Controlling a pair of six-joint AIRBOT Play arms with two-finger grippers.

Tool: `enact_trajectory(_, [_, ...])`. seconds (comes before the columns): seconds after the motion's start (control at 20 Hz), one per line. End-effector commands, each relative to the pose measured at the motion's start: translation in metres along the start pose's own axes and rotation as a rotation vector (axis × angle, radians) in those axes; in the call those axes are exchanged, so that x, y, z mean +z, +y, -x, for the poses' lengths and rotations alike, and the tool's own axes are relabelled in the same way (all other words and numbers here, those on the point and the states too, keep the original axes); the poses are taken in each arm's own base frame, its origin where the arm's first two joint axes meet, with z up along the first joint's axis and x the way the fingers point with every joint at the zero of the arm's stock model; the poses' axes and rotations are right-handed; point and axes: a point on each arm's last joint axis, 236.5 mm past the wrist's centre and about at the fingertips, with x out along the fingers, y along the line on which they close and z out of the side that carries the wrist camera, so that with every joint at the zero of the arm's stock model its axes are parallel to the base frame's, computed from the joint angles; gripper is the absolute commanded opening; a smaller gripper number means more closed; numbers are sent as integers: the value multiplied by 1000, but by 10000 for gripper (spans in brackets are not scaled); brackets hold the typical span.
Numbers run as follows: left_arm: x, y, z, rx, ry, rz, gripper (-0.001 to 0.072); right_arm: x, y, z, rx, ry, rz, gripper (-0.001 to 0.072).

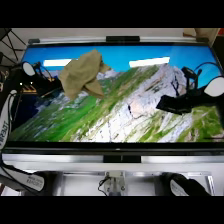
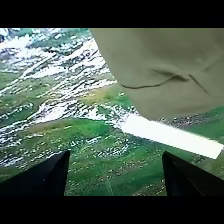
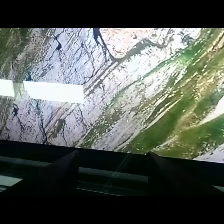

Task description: Fold the shirts.

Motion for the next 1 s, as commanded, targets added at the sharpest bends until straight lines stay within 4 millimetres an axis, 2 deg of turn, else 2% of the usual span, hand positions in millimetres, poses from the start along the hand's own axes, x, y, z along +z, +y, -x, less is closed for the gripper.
enact_trajectory(0.0, [5,-7,-39,-71,51,73,666,7,2,0,9,-28,2,548])
enact_trajectory(0.15, [20,-32,-55,-121,-26,61,665,7,2,0,8,-30,3,548])
enact_trajectory(0.3, [32,-45,-62,-149,-85,78,653,7,3,0,10,-28,2,547])
enact_trajectory(0.35, [35,-46,-65,-156,-94,98,609,7,3,0,11,-28,1,548])
enact_trajectory(0.45, [39,-47,-67,-159,-108,102,346,7,4,0,18,-28,0,547])
enact_trajectory(0.5, [41,-47,-68,-162,-117,103,292,7,5,0,19,-28,0,548])
enact_trajectory(0.55, [42,-47,-67,-162,-120,101,143,7,5,0,19,-28,0,548])
enact_trajectory(0.6, [40,-49,-66,-170,-115,88,49,7,5,0,19,-28,-1,547])
enact_trajectory(0.65, [39,-56,-61,-193,-113,51,49,7,5,0,20,-28,-1,548])
enact_trajectory(0.75, [48,-70,-34,-228,-176,-41,48,10,6,0,25,-41,-2,548])
enact_trajectory(0.8, [55,-82,-10,-244,-238,-123,47,16,6,1,26,-67,-2,548])
enact_trajectory(0.85, [61,-99,24,-264,-320,-223,47,22,7,1,28,-93,-2,548])
enact_trajectory(0.95, [58,-139,117,-316,-512,-402,47,28,7,2,28,-120,-3,548])
